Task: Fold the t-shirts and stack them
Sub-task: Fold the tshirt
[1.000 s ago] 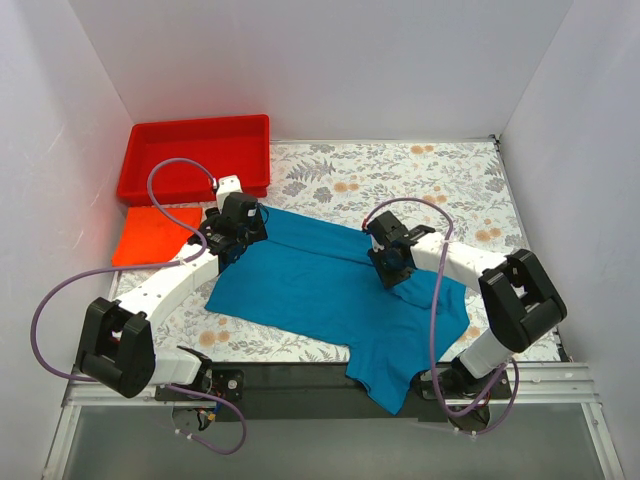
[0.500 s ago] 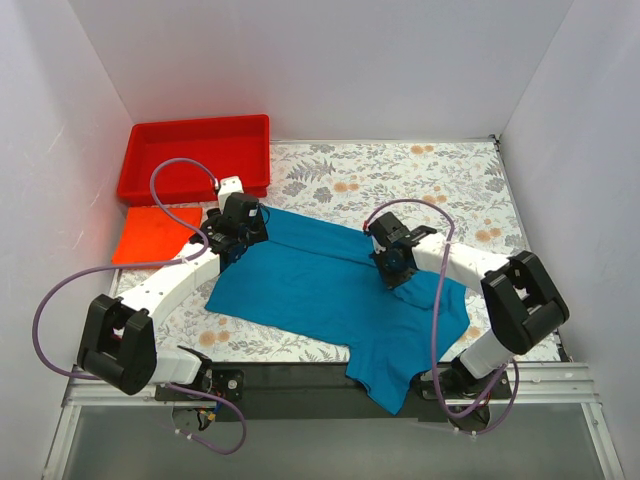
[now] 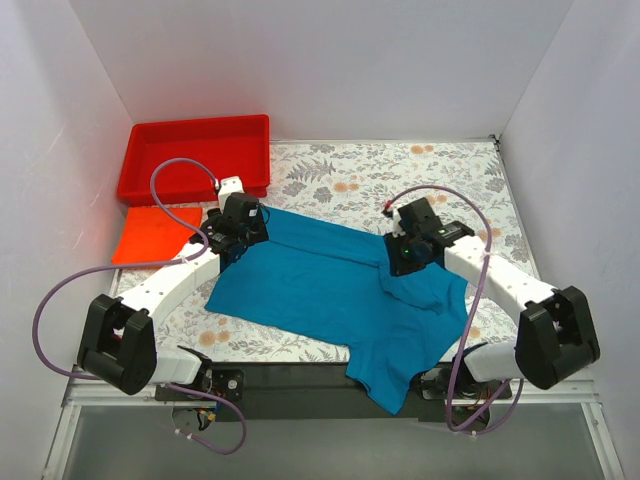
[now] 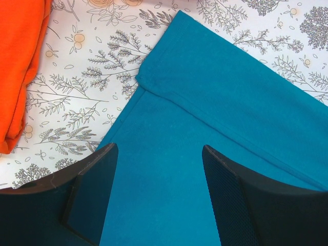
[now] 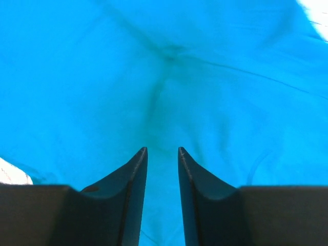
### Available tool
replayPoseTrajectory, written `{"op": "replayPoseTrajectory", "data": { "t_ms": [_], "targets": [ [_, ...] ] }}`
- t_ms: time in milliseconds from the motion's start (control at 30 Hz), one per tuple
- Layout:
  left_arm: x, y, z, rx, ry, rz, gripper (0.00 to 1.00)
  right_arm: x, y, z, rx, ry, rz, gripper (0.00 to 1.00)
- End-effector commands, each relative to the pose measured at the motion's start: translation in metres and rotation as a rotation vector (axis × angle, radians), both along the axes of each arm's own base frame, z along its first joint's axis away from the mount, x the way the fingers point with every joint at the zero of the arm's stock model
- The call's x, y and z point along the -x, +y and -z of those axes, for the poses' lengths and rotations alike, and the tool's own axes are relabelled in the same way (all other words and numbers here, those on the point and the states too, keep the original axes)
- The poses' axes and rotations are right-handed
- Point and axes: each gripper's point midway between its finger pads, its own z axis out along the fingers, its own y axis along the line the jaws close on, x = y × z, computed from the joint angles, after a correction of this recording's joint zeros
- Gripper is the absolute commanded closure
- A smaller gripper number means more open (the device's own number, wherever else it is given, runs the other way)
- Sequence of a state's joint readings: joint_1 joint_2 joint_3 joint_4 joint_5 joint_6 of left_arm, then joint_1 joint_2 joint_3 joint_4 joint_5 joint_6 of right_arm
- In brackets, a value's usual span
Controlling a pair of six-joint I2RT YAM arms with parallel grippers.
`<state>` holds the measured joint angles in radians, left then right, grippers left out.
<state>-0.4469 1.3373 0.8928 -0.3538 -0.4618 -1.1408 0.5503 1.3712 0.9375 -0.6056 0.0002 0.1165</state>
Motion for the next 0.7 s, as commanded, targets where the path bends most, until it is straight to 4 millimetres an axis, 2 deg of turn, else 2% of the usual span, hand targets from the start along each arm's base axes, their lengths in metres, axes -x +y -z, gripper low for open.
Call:
{"op": "replayPoseTrajectory", "data": {
  "t_ms": [0,67,100,167,267,333,367,500,533,633,667],
  "targets": [
    [-0.002,0.001,-0.005,-0.001,-0.019,0.002,0.34,-0.007,-0.035,-0.007,-0.039,-0.009,0.179,0.61],
    [-0.002,0.001,-0.005,0.0,-0.019,0.004,0.34,-0.007,-0.049,-0.006,-0.079,0.0,0.27,0.6],
    [-0.002,0.0,-0.005,0.001,-0.017,0.007,0.34,-0.01,-0.062,-0.011,-0.114,-0.017,0.333,0.59],
    [-0.002,-0.001,-0.006,0.005,-0.019,0.012,0.34,-0.003,-0.077,-0.003,-0.114,-0.008,0.406,0.56],
    [-0.002,-0.005,-0.007,0.021,-0.017,0.027,0.34,0.004,-0.11,0.005,-0.107,-0.011,0.554,0.52],
    [0.001,-0.013,-0.006,0.05,-0.004,0.062,0.34,0.009,-0.116,0.006,-0.145,-0.006,0.6,0.51],
    [0.001,-0.017,-0.007,0.08,-0.005,0.069,0.34,0.016,-0.126,0.015,-0.152,0.025,0.652,0.51],
    [0.012,-0.059,-0.004,0.2,0.051,0.191,0.34,0.036,-0.128,0.032,-0.26,0.108,0.746,0.52],
    [0.02,-0.079,-0.003,0.241,0.076,0.258,0.34,0.037,-0.128,0.034,-0.274,0.115,0.755,0.52],
    [0.027,-0.103,-0.001,0.308,0.118,0.329,0.34,0.035,-0.128,0.03,-0.3,0.108,0.773,0.53],
    [0.028,-0.105,0.0,0.308,0.124,0.334,0.34,0.034,-0.13,0.03,-0.308,0.107,0.786,0.53]
  ]
}}
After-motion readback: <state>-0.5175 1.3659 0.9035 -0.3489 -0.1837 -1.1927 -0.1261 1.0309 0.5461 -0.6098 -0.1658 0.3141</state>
